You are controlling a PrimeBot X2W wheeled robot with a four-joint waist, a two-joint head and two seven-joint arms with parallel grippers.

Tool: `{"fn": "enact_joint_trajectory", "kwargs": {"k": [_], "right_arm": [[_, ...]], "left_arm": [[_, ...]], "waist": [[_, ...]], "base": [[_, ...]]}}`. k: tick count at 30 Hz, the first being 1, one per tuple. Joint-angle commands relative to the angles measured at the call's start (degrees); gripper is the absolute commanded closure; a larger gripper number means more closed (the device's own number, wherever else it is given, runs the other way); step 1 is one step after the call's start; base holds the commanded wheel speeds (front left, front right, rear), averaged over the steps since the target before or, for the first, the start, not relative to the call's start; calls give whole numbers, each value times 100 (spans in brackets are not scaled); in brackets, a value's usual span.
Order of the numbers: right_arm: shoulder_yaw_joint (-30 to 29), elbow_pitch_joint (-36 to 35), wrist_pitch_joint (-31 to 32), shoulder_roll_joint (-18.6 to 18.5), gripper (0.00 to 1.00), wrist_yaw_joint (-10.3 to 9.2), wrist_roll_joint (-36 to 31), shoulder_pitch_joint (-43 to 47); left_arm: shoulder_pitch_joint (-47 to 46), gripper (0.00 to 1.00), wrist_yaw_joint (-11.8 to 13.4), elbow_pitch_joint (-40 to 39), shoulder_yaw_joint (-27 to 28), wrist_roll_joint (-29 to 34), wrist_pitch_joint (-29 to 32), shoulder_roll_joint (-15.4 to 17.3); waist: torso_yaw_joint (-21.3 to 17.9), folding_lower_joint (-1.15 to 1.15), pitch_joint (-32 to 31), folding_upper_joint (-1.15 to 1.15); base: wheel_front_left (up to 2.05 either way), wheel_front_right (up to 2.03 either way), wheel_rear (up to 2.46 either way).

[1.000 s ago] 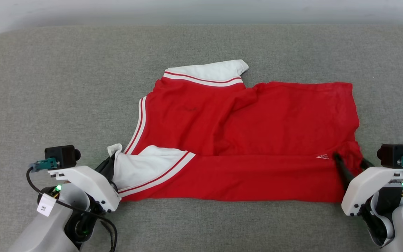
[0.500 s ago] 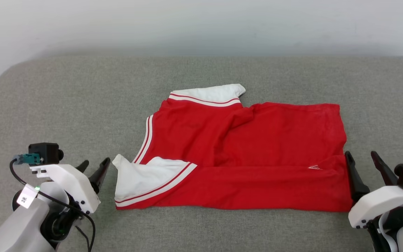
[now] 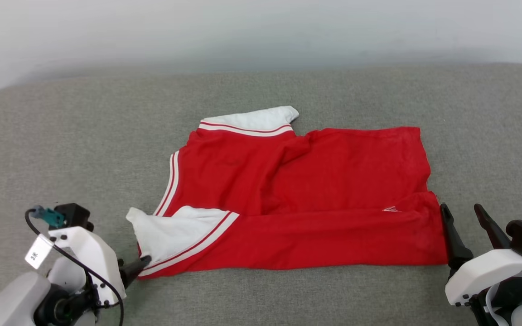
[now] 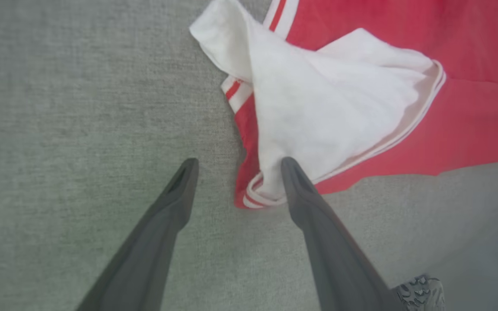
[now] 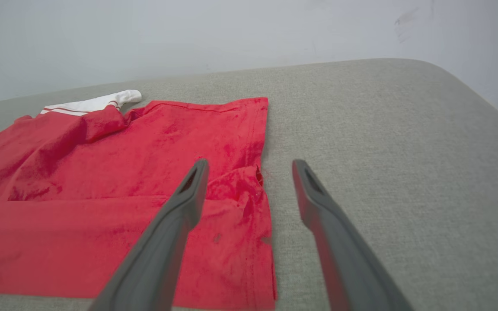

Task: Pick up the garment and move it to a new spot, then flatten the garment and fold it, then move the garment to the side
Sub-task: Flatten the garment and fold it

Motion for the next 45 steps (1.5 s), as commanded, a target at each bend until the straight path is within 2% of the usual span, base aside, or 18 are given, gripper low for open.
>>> {"fn": "enact_joint_trajectory", "kwargs": {"k": [1, 6, 7, 8, 10, 13, 15, 18, 19, 23, 26, 31, 39, 40, 41, 42, 43, 45], "right_arm": [[12, -45, 19, 42, 0, -5, 26, 19], [-28, -77, 109, 76, 0, -5, 102, -22], [-37, -70, 142, 80, 0, -5, 138, -31], [-55, -69, 194, 80, 0, -5, 190, -39], [-98, -87, 312, 40, 0, -5, 279, -48], [-164, -127, 644, -79, 0, -5, 452, -42], [-199, -134, 1022, -159, 0, -4, 591, -20], [-241, -120, 1905, -340, 0, -5, 742, 43], [-241, -120, 1905, -340, 0, -5, 742, 43], [-222, -257, 3061, -525, 0, -5, 948, -12], [-149, -357, 3612, -593, 0, -5, 1006, -153], [77, -207, 3931, -626, 0, -5, 1005, -423], [414, 557, 4195, -515, 0, -3, 1104, -653], [471, 623, 4230, -496, 13, -2, 1132, -658], [503, 672, 4242, -473, 62, -1, 1171, -666], [524, 712, 4259, -462, 91, 0, 1195, -672], [534, 748, 4271, -469, 100, 4, 1208, -689], [518, 769, 4236, -482, 100, 3, 1229, -721]], "left_arm": [[102, 0, 21, 31, -30, -39, 7, -48], [99, 0, -40, 221, -152, -107, 150, -242], [106, 11, -83, 271, -214, -105, 203, -292], [116, 53, -109, 311, -256, -132, 246, -355], [122, 100, -183, 378, -319, -185, 305, -480], [127, 100, -288, 441, -339, -197, 269, -568], [74, 100, -349, 479, -299, -136, 172, -511], [-27, 100, -429, 496, -218, -54, -1, -448], [-27, 100, -429, 496, -218, -54, -1, -448], [-168, 100, -442, 425, -123, 87, -209, -316], [-277, 100, -412, 255, -86, 229, -333, -244], [-405, 100, -279, -96, -70, 397, -408, -171], [-399, 100, -185, -369, -84, 462, -456, -178], [-379, 100, -179, -375, -82, 459, -458, -177], [-359, 100, -177, -375, -78, 454, -464, -172], [-347, 100, -175, -376, -74, 451, -473, -167], [-340, 100, -170, -375, -72, 450, -477, -165], [-328, 100, -164, -368, -71, 452, -486, -166]], "waist": [[-80, 0, 110, 0], [-147, 0, 284, 0], [-152, 0, 299, 0], [-155, 0, 314, 0], [-154, 0, 326, 0], [-145, 0, 302, 0], [-127, 0, 270, 0], [-93, 0, 222, 0], [-93, 0, 222, 0], [-36, 0, 199, 0], [30, 0, 249, 0], [146, 0, 425, 0], [268, 0, 631, 0], [270, 0, 638, 0], [270, 0, 641, 0], [270, 0, 644, 0], [272, 0, 642, 0], [272, 0, 625, 0]], "base": [[0, 0, 0], [0, 0, 0], [0, 0, 0], [0, 0, 0], [0, 0, 0], [0, 0, 0], [0, 0, 0], [0, 0, 0], [0, 0, 0], [0, 0, 0], [0, 0, 0], [0, 0, 0], [0, 0, 0], [0, 0, 0], [0, 0, 0], [0, 0, 0], [0, 0, 0], [0, 0, 0]]}}
